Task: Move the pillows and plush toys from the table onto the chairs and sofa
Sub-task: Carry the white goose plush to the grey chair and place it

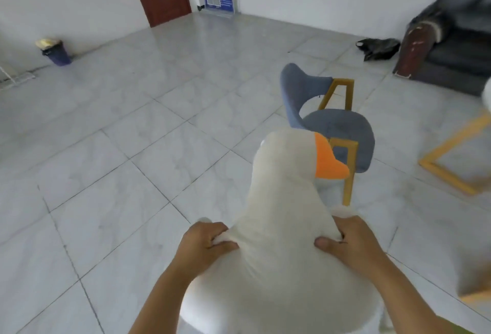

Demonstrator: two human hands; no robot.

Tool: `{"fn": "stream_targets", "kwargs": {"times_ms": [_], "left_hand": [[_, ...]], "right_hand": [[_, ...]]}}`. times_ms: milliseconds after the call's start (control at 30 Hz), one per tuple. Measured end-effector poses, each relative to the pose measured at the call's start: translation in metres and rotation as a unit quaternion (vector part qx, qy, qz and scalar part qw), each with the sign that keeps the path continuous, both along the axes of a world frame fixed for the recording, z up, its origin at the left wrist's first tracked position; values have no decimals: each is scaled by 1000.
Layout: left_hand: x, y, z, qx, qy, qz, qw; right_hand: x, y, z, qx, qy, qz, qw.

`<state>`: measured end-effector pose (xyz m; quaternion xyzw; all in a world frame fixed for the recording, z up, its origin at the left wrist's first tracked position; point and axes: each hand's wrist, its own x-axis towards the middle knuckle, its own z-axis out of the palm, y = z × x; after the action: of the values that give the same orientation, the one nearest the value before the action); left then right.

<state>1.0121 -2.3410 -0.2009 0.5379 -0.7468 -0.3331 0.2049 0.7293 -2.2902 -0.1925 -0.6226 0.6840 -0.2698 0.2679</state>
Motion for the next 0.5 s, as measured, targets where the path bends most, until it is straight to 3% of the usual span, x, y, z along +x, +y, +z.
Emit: {"fn": "stream_targets", "kwargs": {"times_ms": [267, 333, 500], "left_hand": [[-147, -173, -45, -38, 18, -173, 984], [-197, -225, -40, -47, 39, -241, 968], [-313, -316, -29, -116, 47, -376, 918]], "right_hand": [[-109, -78, -38, 2, 109, -209, 972], [-139, -101, -31, -23, 141, -255, 956], [-194, -135, -7, 37, 163, -398, 902]]}}
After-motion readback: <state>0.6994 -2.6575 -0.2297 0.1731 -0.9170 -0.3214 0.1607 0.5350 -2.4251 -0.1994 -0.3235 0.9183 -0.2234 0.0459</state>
